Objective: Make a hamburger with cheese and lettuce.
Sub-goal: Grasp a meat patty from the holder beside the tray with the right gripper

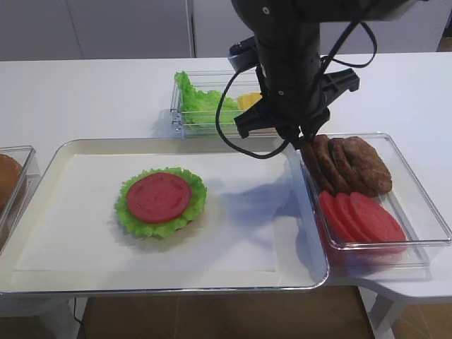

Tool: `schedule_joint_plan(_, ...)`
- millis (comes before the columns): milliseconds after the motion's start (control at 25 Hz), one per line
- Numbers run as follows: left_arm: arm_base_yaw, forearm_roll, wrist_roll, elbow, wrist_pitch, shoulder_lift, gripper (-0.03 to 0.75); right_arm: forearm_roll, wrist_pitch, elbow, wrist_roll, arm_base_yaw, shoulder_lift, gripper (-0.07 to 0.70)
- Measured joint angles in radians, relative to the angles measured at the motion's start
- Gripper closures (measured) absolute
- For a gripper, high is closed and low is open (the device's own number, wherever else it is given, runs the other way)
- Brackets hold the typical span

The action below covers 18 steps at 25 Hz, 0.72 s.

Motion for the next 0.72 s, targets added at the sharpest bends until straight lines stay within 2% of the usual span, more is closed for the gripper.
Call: schedule_joint_plan(720, 0.000, 0.000, 0.000, 0.000, 0.000, 0.000, 0.334, 0.002, 0.002, 0.000, 0.025, 0.000, -0.058, 0.526)
